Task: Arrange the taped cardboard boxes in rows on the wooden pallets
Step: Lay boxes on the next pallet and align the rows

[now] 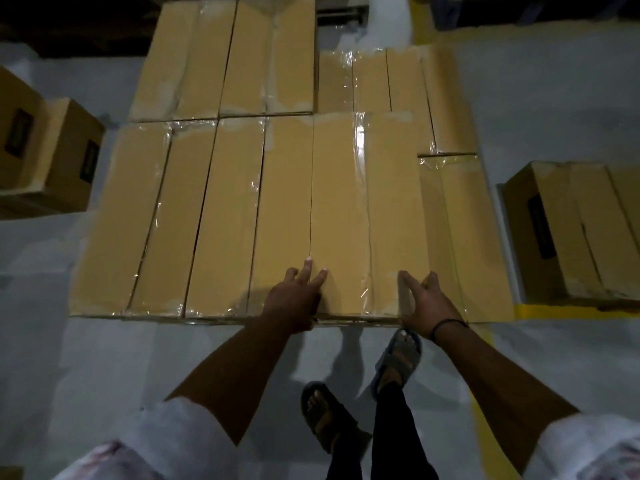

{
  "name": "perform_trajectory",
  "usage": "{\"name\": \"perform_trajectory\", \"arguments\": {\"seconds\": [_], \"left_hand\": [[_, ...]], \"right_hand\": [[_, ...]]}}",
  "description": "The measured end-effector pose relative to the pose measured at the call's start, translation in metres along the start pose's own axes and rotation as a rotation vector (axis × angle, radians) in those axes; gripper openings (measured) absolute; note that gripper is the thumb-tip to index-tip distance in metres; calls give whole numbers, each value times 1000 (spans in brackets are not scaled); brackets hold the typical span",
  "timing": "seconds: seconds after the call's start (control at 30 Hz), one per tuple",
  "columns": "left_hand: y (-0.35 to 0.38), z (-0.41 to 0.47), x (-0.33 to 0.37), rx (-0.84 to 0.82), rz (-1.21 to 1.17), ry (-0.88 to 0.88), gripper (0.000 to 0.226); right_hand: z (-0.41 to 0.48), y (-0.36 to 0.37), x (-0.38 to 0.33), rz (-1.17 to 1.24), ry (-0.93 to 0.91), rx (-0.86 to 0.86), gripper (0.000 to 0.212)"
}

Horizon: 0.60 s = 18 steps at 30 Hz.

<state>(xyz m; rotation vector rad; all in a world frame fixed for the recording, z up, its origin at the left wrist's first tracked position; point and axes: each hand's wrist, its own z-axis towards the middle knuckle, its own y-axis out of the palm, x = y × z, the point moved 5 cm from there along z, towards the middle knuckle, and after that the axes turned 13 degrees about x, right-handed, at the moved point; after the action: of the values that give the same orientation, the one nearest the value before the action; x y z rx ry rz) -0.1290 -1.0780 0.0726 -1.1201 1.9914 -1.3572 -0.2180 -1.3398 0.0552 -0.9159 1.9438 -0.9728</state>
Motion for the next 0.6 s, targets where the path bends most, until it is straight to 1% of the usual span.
{"name": "perform_trajectory", "arguments": {"seconds": [0.1, 0.17, 0.2, 0.23, 0.27, 0.33, 0.4, 0.47, 0.5, 0.53, 0.57, 0.6], "left_hand": [[-10, 14, 0, -11, 38, 19, 107], [-21, 26, -1, -1, 23, 36, 82], [-30, 33, -2, 18, 5, 34, 67], [-39, 40, -3, 34, 6, 31, 57], [-46, 48, -5, 49, 18, 28, 55], [-51, 63, -9, 70, 41, 14, 73], [-48, 70, -14, 103, 31, -2, 92], [-43, 70, -18, 147, 15, -7, 99], [-42, 70, -19, 153, 12, -3, 101], [-41, 71, -19, 146, 8, -3, 101], [-41, 72, -19, 132, -1, -12, 101], [-41, 73, -18, 113, -10, -25, 100]], "right_hand": [[4, -2, 0, -2, 10, -40, 104], [5, -3, 2, 3, 14, -75, 105], [6, -3, 3, 30, 12, -88, 105], [8, -3, 4, 90, 21, -94, 102], [12, -4, 6, 184, 47, -79, 99], [22, -8, 11, 430, 160, 27, 102], [38, -17, 21, 654, 356, 196, 106], [53, -27, 32, 761, 550, 410, 99], [60, -29, 35, 777, 633, 477, 93], [69, -27, 35, 787, 679, 470, 83], [78, -19, 32, 789, 683, 382, 72], [85, -10, 25, 779, 665, 235, 64]]}}
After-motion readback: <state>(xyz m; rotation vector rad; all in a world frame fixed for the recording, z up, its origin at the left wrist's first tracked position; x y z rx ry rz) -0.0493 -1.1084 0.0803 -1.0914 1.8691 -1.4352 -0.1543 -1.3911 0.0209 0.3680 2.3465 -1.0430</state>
